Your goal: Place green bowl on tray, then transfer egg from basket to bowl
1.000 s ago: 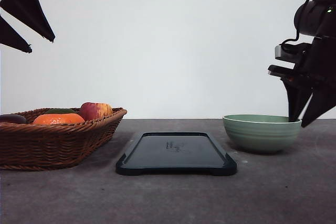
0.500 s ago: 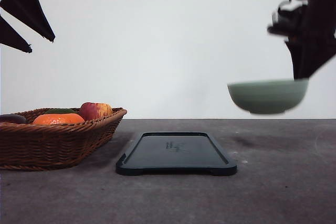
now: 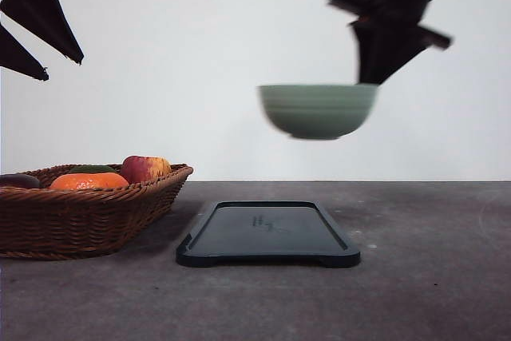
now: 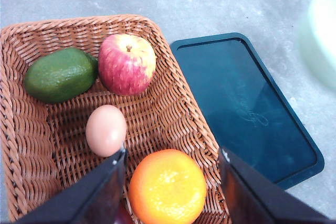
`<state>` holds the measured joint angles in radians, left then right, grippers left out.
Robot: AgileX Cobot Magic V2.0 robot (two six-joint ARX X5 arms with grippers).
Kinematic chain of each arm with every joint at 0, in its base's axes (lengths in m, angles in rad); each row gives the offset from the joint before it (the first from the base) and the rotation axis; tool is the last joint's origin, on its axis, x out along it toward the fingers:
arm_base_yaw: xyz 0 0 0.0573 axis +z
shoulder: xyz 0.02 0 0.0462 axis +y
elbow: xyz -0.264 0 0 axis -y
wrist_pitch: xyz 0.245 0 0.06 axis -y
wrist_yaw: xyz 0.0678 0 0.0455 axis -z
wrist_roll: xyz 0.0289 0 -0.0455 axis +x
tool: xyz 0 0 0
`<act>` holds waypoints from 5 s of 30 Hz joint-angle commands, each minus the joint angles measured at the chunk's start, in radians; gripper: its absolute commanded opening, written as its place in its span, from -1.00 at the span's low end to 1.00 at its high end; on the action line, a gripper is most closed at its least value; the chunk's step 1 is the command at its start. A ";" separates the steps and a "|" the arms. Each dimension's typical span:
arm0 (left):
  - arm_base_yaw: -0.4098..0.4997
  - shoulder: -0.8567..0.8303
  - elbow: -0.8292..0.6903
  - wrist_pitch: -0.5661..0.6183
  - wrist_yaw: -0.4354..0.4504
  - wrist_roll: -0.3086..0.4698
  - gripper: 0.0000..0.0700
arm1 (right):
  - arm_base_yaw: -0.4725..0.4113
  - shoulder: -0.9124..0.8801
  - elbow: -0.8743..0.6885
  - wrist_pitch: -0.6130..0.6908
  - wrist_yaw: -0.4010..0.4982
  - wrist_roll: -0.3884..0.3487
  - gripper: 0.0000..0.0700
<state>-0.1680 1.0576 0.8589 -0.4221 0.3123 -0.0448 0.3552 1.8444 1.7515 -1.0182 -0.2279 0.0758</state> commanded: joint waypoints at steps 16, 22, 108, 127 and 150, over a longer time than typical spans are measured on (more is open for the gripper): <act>-0.003 0.008 0.018 -0.011 0.003 0.007 0.00 | 0.123 0.224 0.025 0.155 0.040 0.060 -1.00; -0.003 0.008 0.018 -0.011 0.003 0.007 0.00 | 0.119 0.249 0.025 0.157 0.098 0.055 -1.00; -0.068 0.739 0.540 -0.290 -0.271 0.150 0.48 | 0.126 -0.833 -0.959 0.636 0.078 0.096 -0.36; -0.068 0.826 0.540 -0.287 -0.271 0.148 0.46 | 0.126 -0.833 -0.959 0.636 0.079 0.097 -0.36; -0.068 0.841 0.540 -0.288 -0.271 0.132 -0.29 | 0.126 -0.833 -0.959 0.635 0.078 0.097 -0.36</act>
<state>-0.2324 1.8782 1.3785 -0.7109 0.0467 0.0896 0.4763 1.0016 0.7918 -0.3908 -0.1532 0.1623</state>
